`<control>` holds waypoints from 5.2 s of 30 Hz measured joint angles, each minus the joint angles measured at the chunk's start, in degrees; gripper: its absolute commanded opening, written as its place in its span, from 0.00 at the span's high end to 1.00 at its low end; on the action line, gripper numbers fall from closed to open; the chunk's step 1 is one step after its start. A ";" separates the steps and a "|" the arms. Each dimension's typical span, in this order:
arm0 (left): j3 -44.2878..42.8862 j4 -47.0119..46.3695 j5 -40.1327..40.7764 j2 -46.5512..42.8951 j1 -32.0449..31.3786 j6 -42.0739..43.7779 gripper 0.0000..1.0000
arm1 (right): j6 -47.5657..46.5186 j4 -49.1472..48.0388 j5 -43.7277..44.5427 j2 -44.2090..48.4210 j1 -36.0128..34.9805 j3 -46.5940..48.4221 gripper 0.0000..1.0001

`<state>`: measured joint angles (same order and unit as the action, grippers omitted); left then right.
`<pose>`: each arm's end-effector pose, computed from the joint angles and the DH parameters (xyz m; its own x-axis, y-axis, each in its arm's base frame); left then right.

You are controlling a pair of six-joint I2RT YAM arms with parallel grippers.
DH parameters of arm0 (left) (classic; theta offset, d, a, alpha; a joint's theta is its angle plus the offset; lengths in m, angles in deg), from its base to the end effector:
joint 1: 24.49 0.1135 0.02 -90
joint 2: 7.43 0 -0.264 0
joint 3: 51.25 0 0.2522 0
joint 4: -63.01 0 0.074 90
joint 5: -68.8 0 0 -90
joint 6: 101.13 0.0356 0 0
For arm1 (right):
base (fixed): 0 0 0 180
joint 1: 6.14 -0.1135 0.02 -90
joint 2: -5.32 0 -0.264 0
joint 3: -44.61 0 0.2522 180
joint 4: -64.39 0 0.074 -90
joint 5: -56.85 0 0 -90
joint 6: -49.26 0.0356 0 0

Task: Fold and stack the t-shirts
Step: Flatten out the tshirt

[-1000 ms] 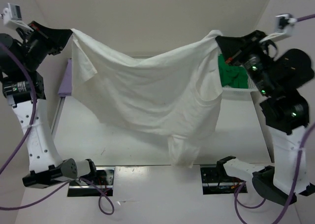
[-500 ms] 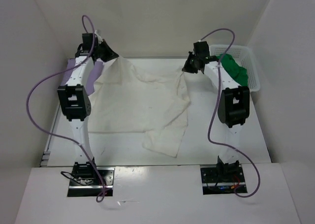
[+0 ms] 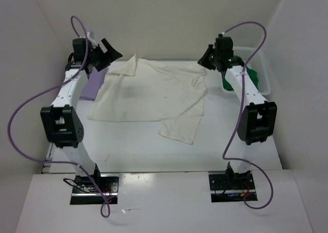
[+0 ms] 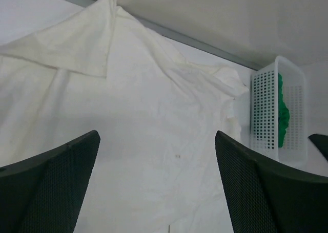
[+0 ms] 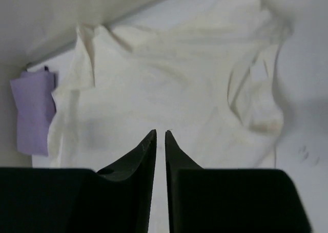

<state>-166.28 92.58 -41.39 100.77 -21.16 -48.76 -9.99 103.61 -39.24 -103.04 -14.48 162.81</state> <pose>0.4519 0.0140 0.3528 -0.4664 -0.6011 -0.6490 -0.0271 0.7430 -0.6688 0.4417 0.0686 0.3535 -0.5377 0.4350 -0.7223 0.0456 0.8704 0.4903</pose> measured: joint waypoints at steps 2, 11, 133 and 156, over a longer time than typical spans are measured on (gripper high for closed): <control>10.62 -3.10 0.42 -8.00 1.20 -0.13 0.11 | 1.09 -1.40 -0.26 6.34 -0.87 -11.28 0.98; 51.95 -6.73 4.96 -28.17 16.33 -7.04 0.66 | 4.37 -1.44 -2.89 31.65 -6.23 -46.31 0.89; -22.08 -2.19 0.79 -2.75 12.76 -18.91 1.00 | -6.51 7.65 10.19 -8.61 -4.68 55.65 1.00; 47.10 -10.91 0.31 -31.08 14.36 -11.56 1.00 | -3.41 2.23 5.27 29.42 -4.09 -41.29 1.00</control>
<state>-119.18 81.68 -41.08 69.69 -6.80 -60.32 -13.40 105.84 -33.97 -73.62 -18.57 121.52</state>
